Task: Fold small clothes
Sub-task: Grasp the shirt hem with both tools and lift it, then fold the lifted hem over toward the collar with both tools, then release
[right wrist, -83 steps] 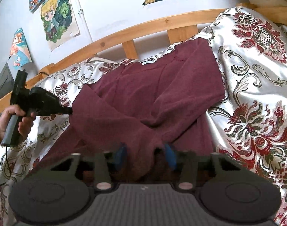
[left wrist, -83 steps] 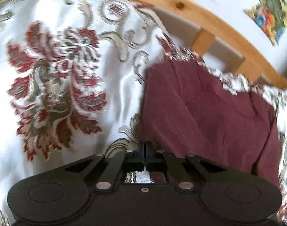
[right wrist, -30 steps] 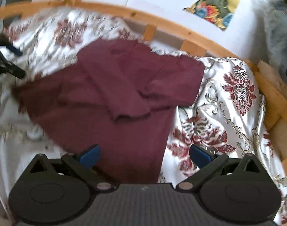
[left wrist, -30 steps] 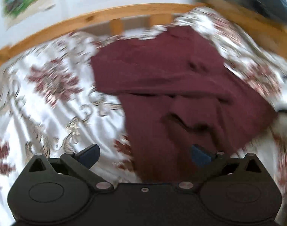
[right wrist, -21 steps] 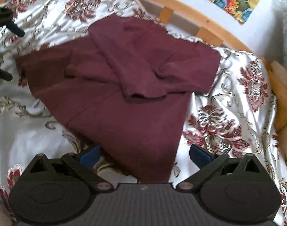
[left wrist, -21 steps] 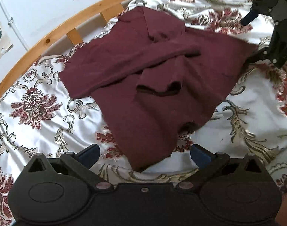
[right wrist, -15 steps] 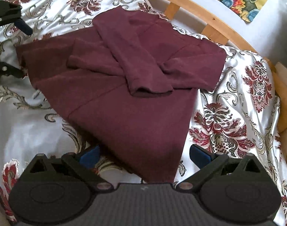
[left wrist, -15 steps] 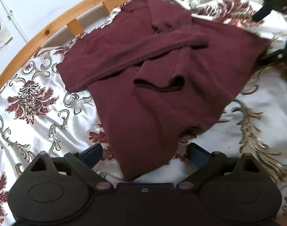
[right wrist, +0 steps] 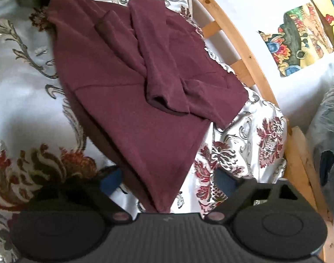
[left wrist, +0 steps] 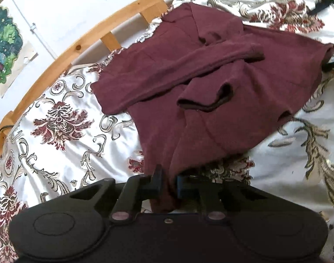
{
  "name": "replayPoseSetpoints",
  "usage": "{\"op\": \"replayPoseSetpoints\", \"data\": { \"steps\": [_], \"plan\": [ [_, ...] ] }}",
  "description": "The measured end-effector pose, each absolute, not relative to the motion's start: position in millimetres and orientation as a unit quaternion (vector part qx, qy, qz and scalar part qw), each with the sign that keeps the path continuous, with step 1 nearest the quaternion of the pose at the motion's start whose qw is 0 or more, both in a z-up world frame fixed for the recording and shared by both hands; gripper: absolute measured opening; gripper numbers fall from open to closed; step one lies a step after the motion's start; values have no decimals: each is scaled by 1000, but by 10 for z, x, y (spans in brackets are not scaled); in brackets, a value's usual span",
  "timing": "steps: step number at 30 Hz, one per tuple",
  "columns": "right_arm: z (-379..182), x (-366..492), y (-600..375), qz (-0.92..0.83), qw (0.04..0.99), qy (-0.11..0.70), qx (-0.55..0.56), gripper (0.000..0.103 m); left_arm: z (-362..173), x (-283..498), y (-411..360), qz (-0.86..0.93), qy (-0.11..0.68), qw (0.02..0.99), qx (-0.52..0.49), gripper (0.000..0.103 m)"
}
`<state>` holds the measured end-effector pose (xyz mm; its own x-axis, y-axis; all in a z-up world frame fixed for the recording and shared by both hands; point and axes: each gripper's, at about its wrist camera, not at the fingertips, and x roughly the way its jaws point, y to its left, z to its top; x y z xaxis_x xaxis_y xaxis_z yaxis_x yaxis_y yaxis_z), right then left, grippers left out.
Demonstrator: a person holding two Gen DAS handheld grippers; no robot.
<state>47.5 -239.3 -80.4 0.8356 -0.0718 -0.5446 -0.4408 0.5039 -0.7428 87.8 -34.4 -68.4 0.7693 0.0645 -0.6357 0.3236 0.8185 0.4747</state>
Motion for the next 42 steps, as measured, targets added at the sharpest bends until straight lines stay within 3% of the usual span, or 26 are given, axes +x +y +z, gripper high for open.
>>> {"op": "replayPoseSetpoints", "data": {
  "steps": [1,2,4,7,28,35,42],
  "plan": [
    [-810,466,-2388,115,824,266,-487,72,-662,883,-336,-73,330,896,288,10],
    [-817,464,-2386,121,822,267,-488,50,-636,889,-322,-73,329,898,282,10],
    [-826,465,-2381,126,818,272,-491,18,-568,910,-291,-73,324,903,271,9],
    [-723,483,-2410,130,827,272,-475,12,-432,915,-250,-73,311,911,263,8],
    [976,-1037,-2585,150,898,184,-370,10,978,-286,395,-141,319,927,137,8],
    [1062,-418,-2565,91,913,115,-381,10,1348,450,234,-93,316,934,136,8],
    [766,828,-2530,53,931,123,-340,10,1156,1768,62,-43,342,923,172,8]
  ]
}}
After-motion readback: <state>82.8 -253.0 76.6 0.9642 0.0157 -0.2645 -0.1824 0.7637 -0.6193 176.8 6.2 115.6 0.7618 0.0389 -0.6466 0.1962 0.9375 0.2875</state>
